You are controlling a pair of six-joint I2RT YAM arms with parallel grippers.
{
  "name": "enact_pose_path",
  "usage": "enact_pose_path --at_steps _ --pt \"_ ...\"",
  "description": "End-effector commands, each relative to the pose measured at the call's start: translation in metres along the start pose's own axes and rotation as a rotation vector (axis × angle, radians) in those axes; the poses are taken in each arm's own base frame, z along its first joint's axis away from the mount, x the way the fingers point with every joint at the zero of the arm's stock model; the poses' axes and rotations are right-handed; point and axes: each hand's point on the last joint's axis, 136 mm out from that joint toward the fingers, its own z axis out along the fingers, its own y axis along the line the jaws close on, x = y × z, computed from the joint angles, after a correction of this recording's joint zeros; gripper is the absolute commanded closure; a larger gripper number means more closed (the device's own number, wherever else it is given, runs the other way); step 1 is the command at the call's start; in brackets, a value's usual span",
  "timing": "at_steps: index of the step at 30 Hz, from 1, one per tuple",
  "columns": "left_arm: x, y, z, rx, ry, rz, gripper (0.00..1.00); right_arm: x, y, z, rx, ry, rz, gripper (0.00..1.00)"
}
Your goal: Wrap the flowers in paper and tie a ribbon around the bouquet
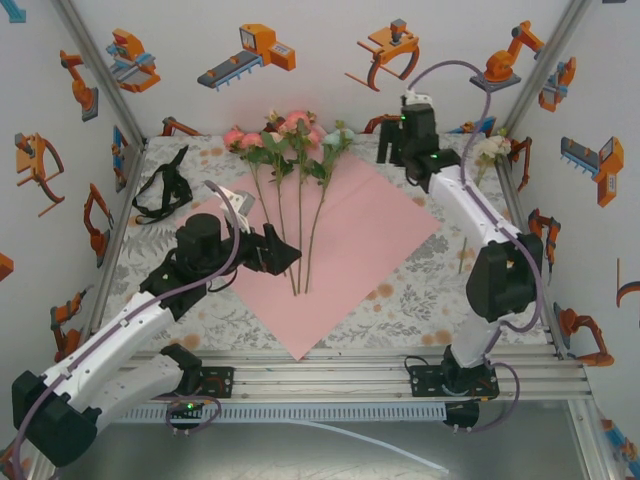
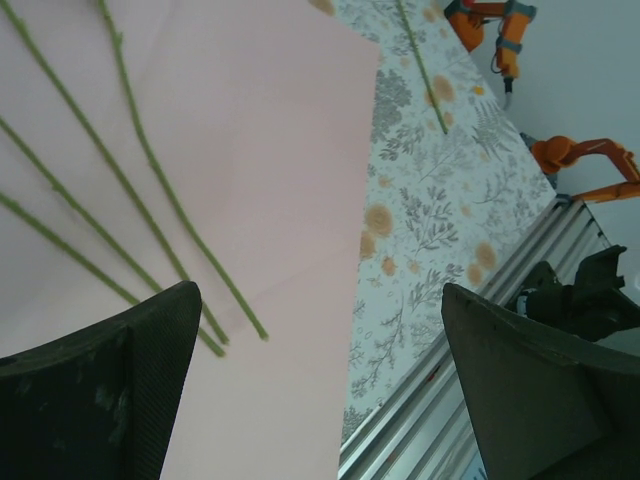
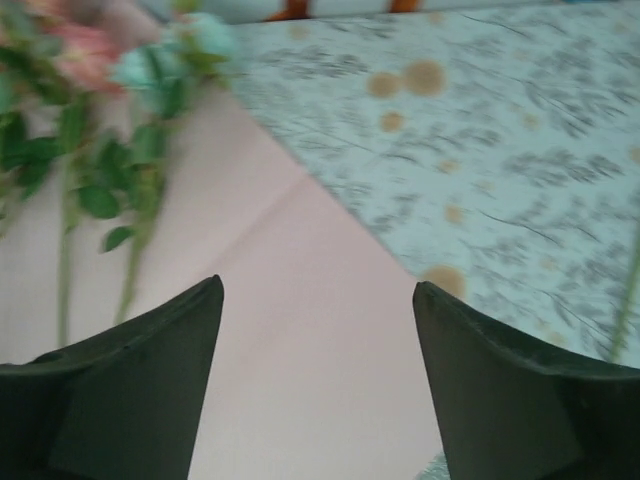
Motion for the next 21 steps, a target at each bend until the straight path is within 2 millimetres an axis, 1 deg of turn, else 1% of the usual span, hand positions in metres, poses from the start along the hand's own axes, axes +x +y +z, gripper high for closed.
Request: enact_pose_path --at_steps 1,4,7,9,12,15,17,19,21 --pt "0.001 -0.014 0.005 0.081 0.002 -0.001 0.03 0.014 -0.074 0.007 0.149 0.037 -0.021 0.26" --pt "0.004 -0.014 0.009 0.086 0.009 -0.002 0.03 0.031 -0.132 0.016 0.231 0.088 0.044 0.26" --pt "0.006 -0.014 0.012 0.087 0.017 0.0 0.03 0.054 -0.171 0.033 0.275 0.162 0.096 0.27" --pt "0.009 -0.012 0.012 0.079 0.026 0.003 0.03 0.066 -0.19 0.045 0.301 0.207 0.111 0.28" --pt "0.012 -0.009 0.013 0.068 0.035 0.009 0.03 0.081 -0.214 0.063 0.338 0.275 0.135 0.29" --pt "0.015 -0.006 0.012 0.051 0.041 0.014 0.03 0.101 -0.233 0.082 0.363 0.354 0.156 0.34" --pt "0.015 -0.004 0.012 0.039 0.04 0.018 0.03 0.113 -0.242 0.091 0.369 0.393 0.164 0.4" --pt "0.016 -0.002 0.012 0.03 0.039 0.023 0.03 0.123 -0.249 0.098 0.368 0.427 0.174 0.48" --pt "0.017 -0.001 0.012 0.025 0.041 0.025 0.03 0.131 -0.253 0.102 0.374 0.455 0.159 0.52"
